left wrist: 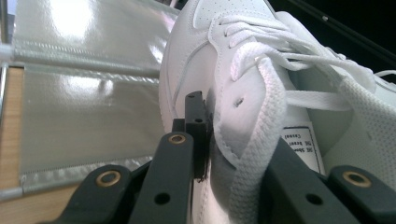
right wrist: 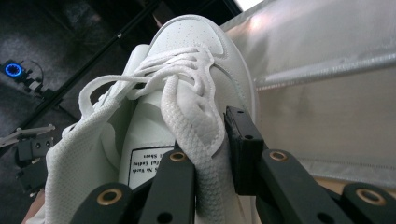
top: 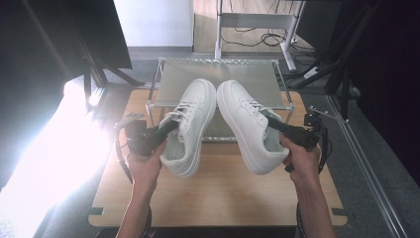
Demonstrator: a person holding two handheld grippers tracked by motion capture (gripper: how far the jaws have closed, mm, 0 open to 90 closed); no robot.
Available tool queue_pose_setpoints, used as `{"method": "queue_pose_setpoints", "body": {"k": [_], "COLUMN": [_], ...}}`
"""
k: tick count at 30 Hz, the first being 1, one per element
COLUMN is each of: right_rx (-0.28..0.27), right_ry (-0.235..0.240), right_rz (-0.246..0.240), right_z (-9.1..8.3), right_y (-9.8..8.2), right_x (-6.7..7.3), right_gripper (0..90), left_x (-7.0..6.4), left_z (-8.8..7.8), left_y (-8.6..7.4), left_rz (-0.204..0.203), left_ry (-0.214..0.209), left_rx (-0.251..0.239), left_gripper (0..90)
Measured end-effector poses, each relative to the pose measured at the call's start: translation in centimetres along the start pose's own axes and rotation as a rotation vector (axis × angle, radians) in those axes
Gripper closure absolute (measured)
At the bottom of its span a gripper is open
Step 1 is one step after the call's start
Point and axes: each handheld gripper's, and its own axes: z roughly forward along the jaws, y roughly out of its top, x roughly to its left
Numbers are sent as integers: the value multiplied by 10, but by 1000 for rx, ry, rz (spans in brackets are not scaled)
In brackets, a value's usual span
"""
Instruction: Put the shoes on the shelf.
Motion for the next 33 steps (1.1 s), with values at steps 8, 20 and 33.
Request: {"method": "queue_pose_setpoints", "body": {"k": [8,20,33], "right_rx": [-28,-76,-138], "right_ry": [-16,-58,-115], "right_rz": [28,87,184], "right_z": [17,53,80], "right_y": [15,40,57], "right_x": [3,9,-1], "right_gripper": [807,807,804], "left_x": [3,11,16], "left_z": [13,39,71], "left_y": [12,39,67], "left_rz": [-32,-128,-197], "left_ry": [15,45,83], "left_rx": [-21,-53,-66], "left_gripper": [824,822,822]}}
